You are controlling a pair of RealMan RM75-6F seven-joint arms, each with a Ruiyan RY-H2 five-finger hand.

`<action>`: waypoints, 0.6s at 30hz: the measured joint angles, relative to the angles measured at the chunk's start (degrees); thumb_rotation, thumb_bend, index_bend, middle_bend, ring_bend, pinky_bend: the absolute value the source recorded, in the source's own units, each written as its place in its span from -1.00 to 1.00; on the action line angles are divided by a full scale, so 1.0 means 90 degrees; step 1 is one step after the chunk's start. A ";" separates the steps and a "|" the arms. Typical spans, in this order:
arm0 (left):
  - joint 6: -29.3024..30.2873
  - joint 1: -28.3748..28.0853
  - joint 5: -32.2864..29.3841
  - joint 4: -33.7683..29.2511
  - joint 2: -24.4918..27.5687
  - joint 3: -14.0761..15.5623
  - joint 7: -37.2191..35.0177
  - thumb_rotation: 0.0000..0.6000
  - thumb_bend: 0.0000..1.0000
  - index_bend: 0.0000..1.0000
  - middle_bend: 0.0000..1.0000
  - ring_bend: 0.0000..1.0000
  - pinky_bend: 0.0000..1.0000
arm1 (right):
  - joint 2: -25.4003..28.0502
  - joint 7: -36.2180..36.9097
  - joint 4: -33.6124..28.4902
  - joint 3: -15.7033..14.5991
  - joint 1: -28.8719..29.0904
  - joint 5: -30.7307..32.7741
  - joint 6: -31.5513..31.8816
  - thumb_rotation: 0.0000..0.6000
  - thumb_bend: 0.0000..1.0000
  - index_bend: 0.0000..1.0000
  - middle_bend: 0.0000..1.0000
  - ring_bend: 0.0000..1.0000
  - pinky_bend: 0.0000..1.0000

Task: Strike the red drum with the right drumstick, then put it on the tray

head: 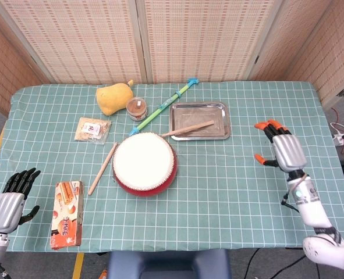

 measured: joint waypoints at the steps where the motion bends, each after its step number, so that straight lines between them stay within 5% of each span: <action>1: 0.0007 -0.0008 0.0007 -0.0015 -0.0003 -0.0005 0.0015 1.00 -0.52 -0.91 -0.95 -1.00 -0.95 | 0.0106 -0.0009 -0.0143 -0.0081 -0.0194 -0.0063 0.0197 1.00 -0.58 -0.61 -0.63 -0.81 -0.56; 10: 0.0174 0.0004 -0.0042 -0.0108 -0.0005 -0.0088 0.0166 1.00 -0.52 -0.91 -0.96 -1.00 -0.97 | 0.0596 0.0155 -0.0930 -0.0807 -0.1458 -0.0856 0.1425 1.00 -0.58 -0.95 -0.81 -1.00 -1.00; 18: 0.0414 0.0086 -0.0096 -0.0136 -0.0052 -0.0152 0.0392 1.00 -0.52 -0.93 -1.00 -1.00 -1.00 | 0.0751 0.0268 -0.1338 -0.1121 -0.1929 -0.1288 0.1702 1.00 -0.58 -1.00 -0.93 -1.00 -1.00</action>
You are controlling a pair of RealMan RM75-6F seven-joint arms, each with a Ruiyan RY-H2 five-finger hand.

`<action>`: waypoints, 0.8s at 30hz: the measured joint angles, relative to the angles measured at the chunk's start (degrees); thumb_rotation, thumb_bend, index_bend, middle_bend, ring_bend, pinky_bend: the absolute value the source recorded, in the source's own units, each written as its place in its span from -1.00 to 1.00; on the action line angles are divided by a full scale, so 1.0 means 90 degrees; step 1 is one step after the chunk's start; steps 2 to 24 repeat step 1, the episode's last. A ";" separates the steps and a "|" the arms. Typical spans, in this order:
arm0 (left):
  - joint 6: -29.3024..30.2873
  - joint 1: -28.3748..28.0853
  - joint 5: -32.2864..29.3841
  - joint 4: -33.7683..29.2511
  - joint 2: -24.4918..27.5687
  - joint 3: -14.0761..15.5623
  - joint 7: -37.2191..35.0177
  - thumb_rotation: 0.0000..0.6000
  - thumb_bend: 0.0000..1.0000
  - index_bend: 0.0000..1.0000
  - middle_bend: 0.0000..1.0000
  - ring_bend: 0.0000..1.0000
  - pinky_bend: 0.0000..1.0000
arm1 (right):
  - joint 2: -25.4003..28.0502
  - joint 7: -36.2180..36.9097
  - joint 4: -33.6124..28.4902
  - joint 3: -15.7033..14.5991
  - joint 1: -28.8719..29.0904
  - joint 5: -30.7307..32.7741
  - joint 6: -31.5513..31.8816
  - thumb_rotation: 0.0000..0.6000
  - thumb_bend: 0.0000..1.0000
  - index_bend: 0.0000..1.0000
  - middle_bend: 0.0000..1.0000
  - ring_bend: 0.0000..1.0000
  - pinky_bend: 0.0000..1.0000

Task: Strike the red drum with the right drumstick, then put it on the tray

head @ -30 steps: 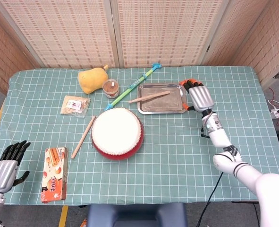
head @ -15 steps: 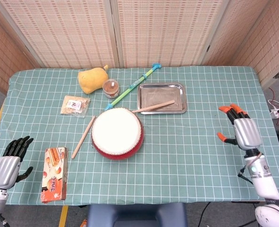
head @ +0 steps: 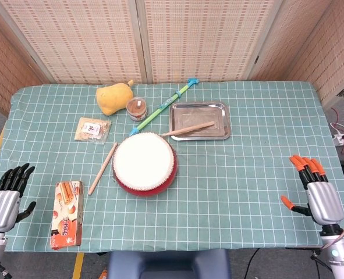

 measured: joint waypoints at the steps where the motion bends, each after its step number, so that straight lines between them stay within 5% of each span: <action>1: 0.0030 0.0015 -0.0014 0.0000 -0.0007 -0.0011 0.0030 1.00 -0.52 -0.93 -1.00 -1.00 -1.00 | 0.0012 0.0011 -0.0028 -0.0021 -0.0027 -0.0020 -0.0018 1.00 -0.58 -1.00 -0.93 -1.00 -1.00; 24: 0.0030 0.0015 -0.0014 0.0000 -0.0007 -0.0011 0.0030 1.00 -0.52 -0.93 -1.00 -1.00 -1.00 | 0.0012 0.0011 -0.0028 -0.0021 -0.0027 -0.0020 -0.0018 1.00 -0.58 -1.00 -0.93 -1.00 -1.00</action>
